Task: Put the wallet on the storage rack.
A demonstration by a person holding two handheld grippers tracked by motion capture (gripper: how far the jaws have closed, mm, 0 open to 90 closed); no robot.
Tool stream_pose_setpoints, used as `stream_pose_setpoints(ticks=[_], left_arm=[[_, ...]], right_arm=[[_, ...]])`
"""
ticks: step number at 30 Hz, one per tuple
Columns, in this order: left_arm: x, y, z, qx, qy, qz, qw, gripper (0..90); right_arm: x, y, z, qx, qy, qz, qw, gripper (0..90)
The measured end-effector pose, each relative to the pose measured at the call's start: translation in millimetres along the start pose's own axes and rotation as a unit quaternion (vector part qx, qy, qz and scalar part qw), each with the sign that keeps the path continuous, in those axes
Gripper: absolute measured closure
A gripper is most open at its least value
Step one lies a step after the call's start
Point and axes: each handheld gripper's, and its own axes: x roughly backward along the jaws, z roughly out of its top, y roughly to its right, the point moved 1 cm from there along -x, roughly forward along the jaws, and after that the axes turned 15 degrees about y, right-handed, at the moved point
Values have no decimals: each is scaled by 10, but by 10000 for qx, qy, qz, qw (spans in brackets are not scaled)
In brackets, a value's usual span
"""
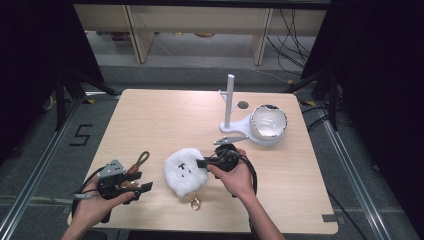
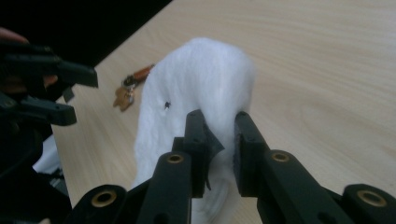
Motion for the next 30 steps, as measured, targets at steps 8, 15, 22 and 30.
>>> stream_pose_setpoints(ticks=[8,15,22,30], left_arm=[[-57,-57,-45,77,279,75,9996,372],[-108,-125,-99,88,318,322,9989,372],[-159,-201,-177,-73,463,670,9966,375],[-207,-247,-244,-166,561,834,9948,373]], right_arm=[[332,151,151,-253,717,-289,9967,792],[557,267,255,-276,1119,-512,9920,792],[767,354,320,-308,1430,-729,9865,792],[985,453,363,-406,1668,-943,9806,793]])
